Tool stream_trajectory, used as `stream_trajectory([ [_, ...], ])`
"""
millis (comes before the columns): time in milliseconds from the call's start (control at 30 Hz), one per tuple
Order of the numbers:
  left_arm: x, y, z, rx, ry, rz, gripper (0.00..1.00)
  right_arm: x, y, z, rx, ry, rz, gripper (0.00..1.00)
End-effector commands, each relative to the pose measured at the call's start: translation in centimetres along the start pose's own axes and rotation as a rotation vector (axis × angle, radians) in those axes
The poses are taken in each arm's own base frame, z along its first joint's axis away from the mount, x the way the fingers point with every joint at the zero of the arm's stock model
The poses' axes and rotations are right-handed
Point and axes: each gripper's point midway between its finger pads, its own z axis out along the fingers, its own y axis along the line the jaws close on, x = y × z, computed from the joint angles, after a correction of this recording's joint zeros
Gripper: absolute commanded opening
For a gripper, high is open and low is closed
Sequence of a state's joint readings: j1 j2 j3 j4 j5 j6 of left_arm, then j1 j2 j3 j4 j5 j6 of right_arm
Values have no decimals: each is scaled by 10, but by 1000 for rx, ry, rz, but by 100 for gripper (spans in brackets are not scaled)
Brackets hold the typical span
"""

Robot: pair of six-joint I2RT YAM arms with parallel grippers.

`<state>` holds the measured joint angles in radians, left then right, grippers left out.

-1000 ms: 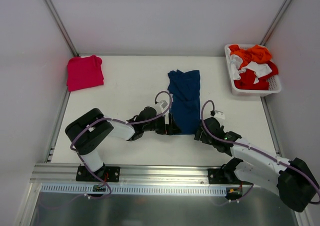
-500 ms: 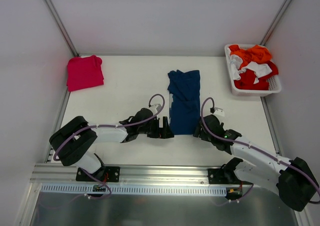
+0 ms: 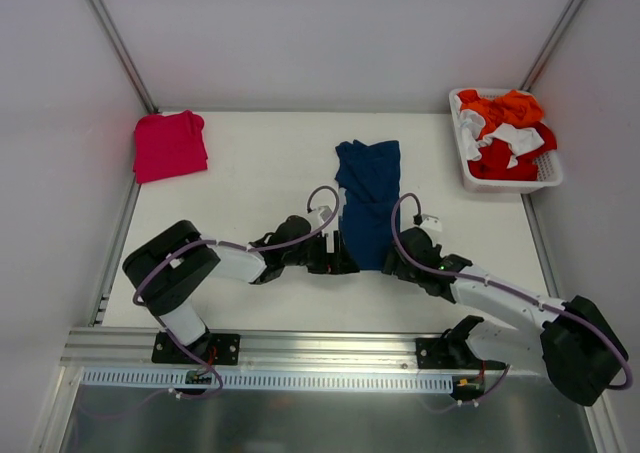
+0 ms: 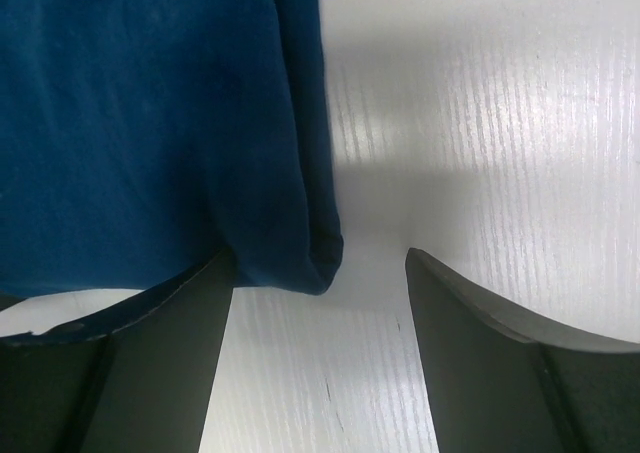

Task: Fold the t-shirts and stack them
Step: Grab one side of the 2/3 rectangular tshirt with both arms

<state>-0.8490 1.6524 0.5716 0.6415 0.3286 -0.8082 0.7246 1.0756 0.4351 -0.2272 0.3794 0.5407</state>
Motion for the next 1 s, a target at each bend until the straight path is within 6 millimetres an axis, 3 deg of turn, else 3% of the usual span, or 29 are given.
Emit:
stream_trajectory([
  [0, 18, 12, 4, -16, 62, -51, 83, -21, 22, -3, -52, -47, 19, 73],
  [100, 18, 12, 5, -12, 62, -56, 83, -26, 27, -2, -61, -56, 17, 72],
  [200, 17, 12, 5, -13, 59, -53, 80, -27, 32, 1, -64, -47, 8, 55],
  [300, 17, 14, 5, -29, 64, -54, 69, -25, 35, 4, -72, -35, 6, 49],
  [367, 17, 17, 5, -46, 66, -55, 64, -22, 36, 7, -76, -23, 5, 37],
  [433, 17, 18, 4, -58, 66, -54, 54, -19, 37, 9, -79, -13, 3, 32],
  [500, 17, 20, 4, -68, 66, -51, 50, -17, 36, 10, -77, -6, -1, 33],
  [700, 15, 20, 4, -84, 70, -39, 50, -15, 28, -1, -54, 16, -29, 41],
  [833, 10, 19, 6, -91, 63, -26, 50, -26, 10, -17, 30, -16, -66, 60],
  [967, 8, 24, 7, -117, 53, -15, 57, -30, 4, -26, 30, -32, -74, 64],
])
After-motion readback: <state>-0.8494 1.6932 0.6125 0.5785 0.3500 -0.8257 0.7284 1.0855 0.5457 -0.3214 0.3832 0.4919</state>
